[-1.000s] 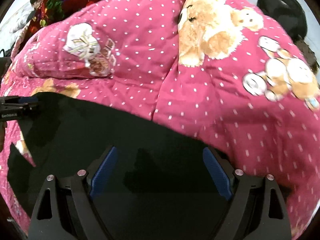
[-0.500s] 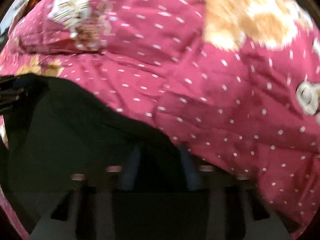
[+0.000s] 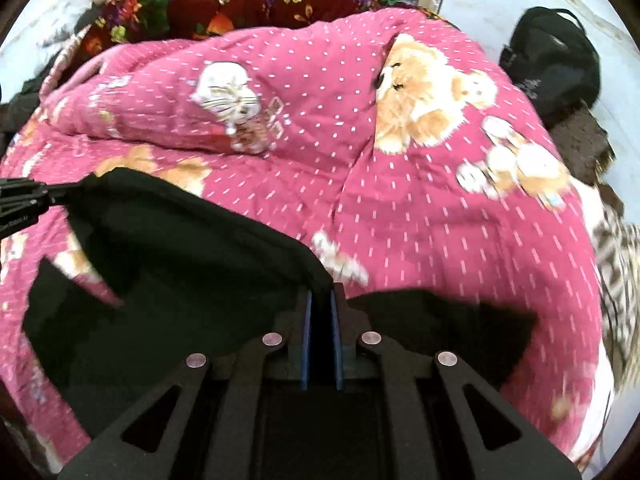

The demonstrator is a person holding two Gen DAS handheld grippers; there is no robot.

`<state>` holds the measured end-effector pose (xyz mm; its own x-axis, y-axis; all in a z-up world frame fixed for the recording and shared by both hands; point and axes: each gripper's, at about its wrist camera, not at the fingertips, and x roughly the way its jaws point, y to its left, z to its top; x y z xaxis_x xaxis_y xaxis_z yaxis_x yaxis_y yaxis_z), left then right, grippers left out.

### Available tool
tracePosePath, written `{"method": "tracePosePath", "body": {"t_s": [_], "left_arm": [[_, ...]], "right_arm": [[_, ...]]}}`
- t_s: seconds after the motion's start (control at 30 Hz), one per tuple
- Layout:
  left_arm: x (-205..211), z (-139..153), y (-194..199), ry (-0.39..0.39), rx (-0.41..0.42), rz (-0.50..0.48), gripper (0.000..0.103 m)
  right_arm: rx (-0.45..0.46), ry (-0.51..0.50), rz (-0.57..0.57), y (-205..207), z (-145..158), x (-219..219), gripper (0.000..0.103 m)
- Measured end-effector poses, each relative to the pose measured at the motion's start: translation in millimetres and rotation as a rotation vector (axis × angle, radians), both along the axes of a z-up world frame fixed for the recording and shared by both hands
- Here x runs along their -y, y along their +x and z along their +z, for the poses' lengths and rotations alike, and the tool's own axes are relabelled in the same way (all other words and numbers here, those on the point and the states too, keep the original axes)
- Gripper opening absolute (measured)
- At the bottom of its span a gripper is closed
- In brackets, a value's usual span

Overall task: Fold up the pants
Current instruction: 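Lift the held leg ends with both grippers and carry them toward the waistband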

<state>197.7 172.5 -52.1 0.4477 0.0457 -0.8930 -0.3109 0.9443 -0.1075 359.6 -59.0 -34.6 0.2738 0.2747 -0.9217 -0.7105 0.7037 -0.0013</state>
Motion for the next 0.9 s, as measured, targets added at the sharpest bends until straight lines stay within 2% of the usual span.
{"method": "tracePosePath", "body": {"t_s": [0.1, 0.17, 0.4, 0.5, 0.6, 0.63, 0.67, 0.7, 0.77, 0.83, 0.9], "left_arm": [[10, 0, -32, -0.045, -0.036, 0.003, 0.002], [32, -9, -62, -0.054, -0.081, -0.013, 0.002], [75, -64, -124, -0.085, -0.282, -0.049, 0.001], [77, -60, -138, -0.102, -0.289, -0.026, 0.001], [71, -44, -142, -0.122, -0.255, 0.021, 0.002], [67, -39, -139, -0.136, -0.244, 0.039, 0.003], [63, -35, -137, -0.141, -0.237, 0.052, 0.008], [59, -33, -132, -0.139, -0.231, 0.065, 0.013], [52, -32, -122, -0.138, -0.21, 0.089, 0.033], [43, -33, -111, -0.133, -0.196, 0.119, 0.039], [38, -34, -96, -0.138, -0.189, 0.14, 0.043]], "right_arm": [[-0.043, -0.002, -0.027, -44, 9, 29, 0.008], [-0.069, -0.013, -0.048, -67, 8, 46, 0.008], [-0.26, -0.089, -0.16, -134, -51, 93, 0.005], [-0.309, -0.097, -0.188, -150, -61, 106, 0.005], [-0.31, -0.047, -0.257, -151, -50, 119, 0.006], [-0.3, -0.03, -0.284, -148, -46, 122, 0.013], [-0.295, -0.006, -0.313, -145, -43, 126, 0.026], [-0.297, 0.024, -0.345, -140, -40, 129, 0.032], [-0.315, 0.08, -0.417, -127, -36, 136, 0.054], [-0.32, 0.115, -0.473, -115, -36, 141, 0.059], [-0.314, 0.134, -0.52, -103, -35, 147, 0.059]]}}
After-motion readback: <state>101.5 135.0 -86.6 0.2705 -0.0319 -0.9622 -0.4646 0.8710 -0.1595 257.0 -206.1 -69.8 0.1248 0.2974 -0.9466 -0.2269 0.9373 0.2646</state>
